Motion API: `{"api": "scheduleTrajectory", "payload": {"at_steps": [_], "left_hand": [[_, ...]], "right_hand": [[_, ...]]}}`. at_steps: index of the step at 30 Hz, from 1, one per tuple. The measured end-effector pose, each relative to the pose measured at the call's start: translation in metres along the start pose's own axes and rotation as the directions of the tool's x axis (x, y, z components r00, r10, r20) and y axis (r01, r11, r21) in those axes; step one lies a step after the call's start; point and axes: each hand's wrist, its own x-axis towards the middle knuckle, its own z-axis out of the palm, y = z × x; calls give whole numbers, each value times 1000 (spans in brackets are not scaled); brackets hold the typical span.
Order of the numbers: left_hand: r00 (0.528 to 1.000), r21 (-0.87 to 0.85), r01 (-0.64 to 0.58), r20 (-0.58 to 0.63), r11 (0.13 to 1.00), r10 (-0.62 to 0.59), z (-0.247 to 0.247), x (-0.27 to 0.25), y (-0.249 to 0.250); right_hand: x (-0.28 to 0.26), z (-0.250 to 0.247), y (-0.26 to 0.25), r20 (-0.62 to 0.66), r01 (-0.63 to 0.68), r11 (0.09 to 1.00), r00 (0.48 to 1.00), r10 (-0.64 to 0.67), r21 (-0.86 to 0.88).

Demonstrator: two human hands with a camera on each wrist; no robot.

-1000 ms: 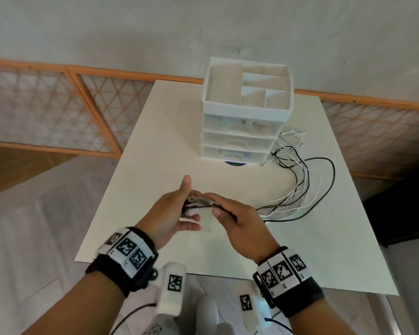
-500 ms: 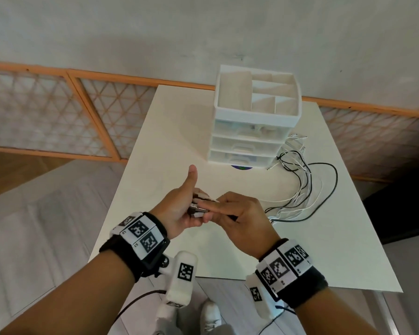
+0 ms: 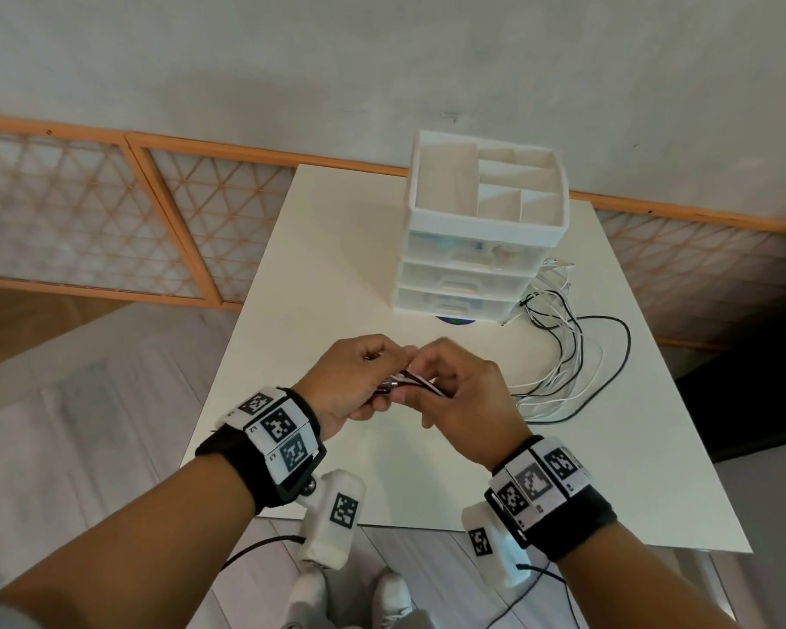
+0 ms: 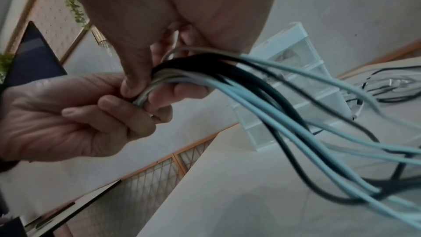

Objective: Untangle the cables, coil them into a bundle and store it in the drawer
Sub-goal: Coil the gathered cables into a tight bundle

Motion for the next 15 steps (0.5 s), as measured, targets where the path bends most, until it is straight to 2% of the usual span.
{"api": "scheduleTrajectory", "payload": {"at_steps": [2,4,5,10,13,15], "left_hand": [[995,-28,-10,-99,1000,7,2,3,-1],[988,-24,-25,-153,999,21,5,5,-2],[990,-1,-35,-135,999,34,15,9,3],[995,41,-87,-52,995,89,16,7,1],[996,15,-92,-19,996,92,13,4,0],[996,14,-88,-5,996,88,12,4,-1]], "right_hand": [[2,1,0,-26,-82,995,996,83,54],[2,2,1,-41,-89,994,995,91,62],[0,-9,2,-75,-55,997,995,59,56],[0,-6,2,-91,0,996,996,8,91],[2,-1,1,-74,-15,993,997,24,116],[2,2,2,-64,-54,997,996,58,57]]}}
